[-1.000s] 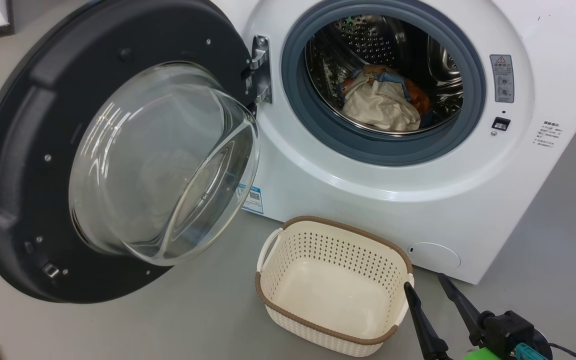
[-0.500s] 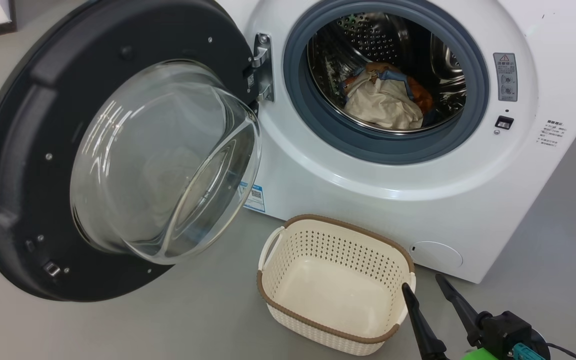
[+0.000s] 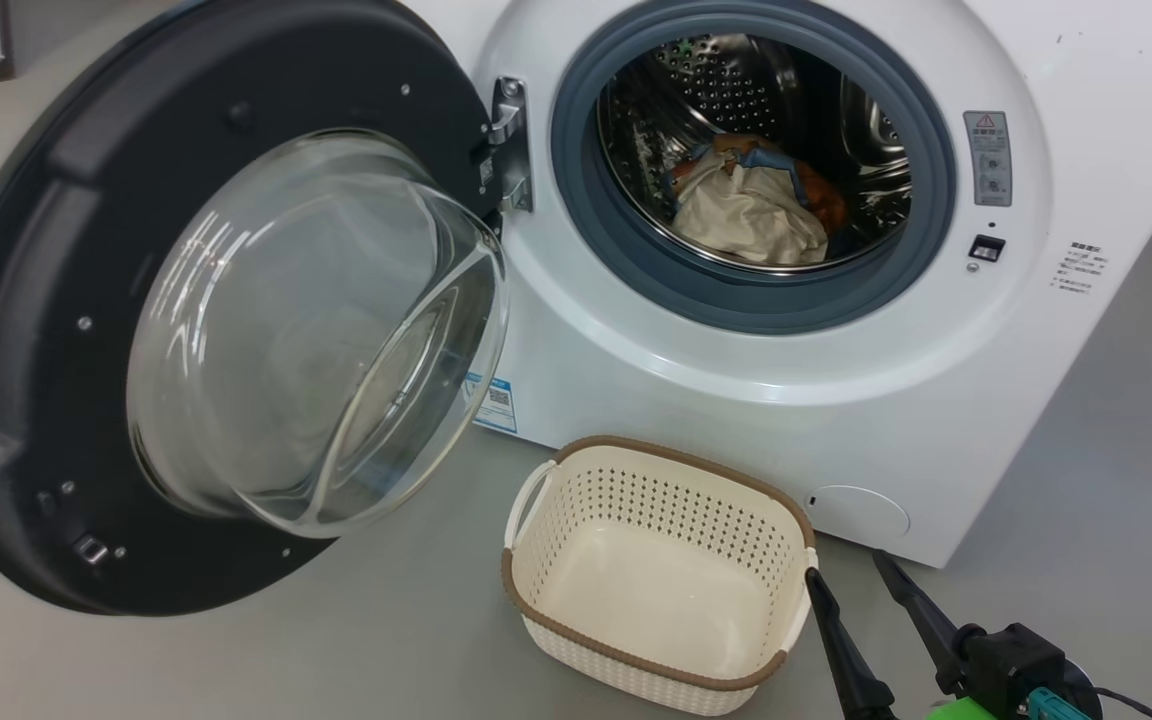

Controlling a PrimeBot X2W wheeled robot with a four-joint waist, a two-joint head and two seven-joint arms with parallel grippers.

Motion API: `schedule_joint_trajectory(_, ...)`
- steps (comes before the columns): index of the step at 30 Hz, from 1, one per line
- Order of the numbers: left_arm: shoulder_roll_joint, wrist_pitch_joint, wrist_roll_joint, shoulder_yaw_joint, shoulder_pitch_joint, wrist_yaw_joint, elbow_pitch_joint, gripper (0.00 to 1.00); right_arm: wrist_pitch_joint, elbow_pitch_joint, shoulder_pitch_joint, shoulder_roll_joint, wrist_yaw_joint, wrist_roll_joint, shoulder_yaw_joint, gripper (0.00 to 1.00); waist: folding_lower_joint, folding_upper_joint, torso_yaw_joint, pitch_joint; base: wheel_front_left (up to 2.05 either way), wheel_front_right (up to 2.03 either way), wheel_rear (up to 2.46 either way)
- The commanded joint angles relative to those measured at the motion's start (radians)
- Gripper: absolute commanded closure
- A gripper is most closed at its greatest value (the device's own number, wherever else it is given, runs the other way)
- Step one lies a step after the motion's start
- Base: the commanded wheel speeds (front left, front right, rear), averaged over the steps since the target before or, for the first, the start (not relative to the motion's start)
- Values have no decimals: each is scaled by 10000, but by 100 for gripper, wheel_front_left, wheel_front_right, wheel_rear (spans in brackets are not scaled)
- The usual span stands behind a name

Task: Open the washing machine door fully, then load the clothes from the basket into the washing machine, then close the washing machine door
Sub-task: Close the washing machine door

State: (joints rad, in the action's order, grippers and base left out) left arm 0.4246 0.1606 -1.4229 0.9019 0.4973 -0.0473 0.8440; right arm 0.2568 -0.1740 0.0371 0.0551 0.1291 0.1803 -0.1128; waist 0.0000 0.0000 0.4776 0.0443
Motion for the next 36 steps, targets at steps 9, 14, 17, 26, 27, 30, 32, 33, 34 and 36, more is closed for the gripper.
schedule_joint_trajectory(9, 1390, 1858, -356, -566, 1307, -355, 1054, 100, 49, 238, -280, 95, 16, 25, -306, 0, 0, 0, -539, -92, 0, 0, 0)
schedule_joint_trajectory(14, 1566, 2866, -577, -758, 1712, -516, 1504, 100, 49, 211, -341, 181, 16, 27, -397, 0, 0, 0, -767, -115, 0, 0, 0)
schedule_joint_trajectory(17, 1631, 3406, -684, -844, 1869, -563, 1772, 100, 49, 195, -358, 225, 16, 38, -427, 0, 0, 0, -888, -131, 0, 0, 0)
schedule_joint_trajectory(26, 1507, 4302, -884, -982, 2189, -689, 2246, 100, 49, 174, -382, 325, 16, 45, -482, 0, 0, 0, -1174, -195, 0, 0, 0)
schedule_joint_trajectory(27, 1507, 4302, -884, -982, 2189, -689, 2246, 100, 49, 174, -382, 325, 16, 45, -482, 0, 0, 0, -1174, -195, 0, 0, 0)
schedule_joint_trajectory(30, 1394, 4748, -1037, -982, 2290, -710, 2335, 100, 49, 168, -415, 358, 16, 45, -489, 0, 0, 0, -1257, -224, 0, 0, 0)
schedule_joint_trajectory(32, 1302, 5193, -1189, -971, 2364, -715, 2379, 100, 49, 169, -429, 372, 16, 51, -468, 0, 0, 0, -1302, -249, 0, 0, 0)
schedule_joint_trajectory(33, 1283, 5353, -1227, -975, 2368, -712, 2395, 100, 49, 173, -432, 377, 16, 51, -460, 0, 0, 0, -1320, -265, 0, 0, 0)
schedule_joint_trajectory(34, 1268, 5478, -1251, -982, 2363, -693, 2418, 100, 49, 177, -439, 383, 16, 48, -455, 0, 0, 0, -1339, -286, 0, 0, 0)
schedule_joint_trajectory(36, 1230, 5614, -1228, -1031, 2323, -665, 2451, 100, 49, 181, -467, 396, 16, 43, -446, 0, 0, 0, -1375, -335, 0, 0, 0)
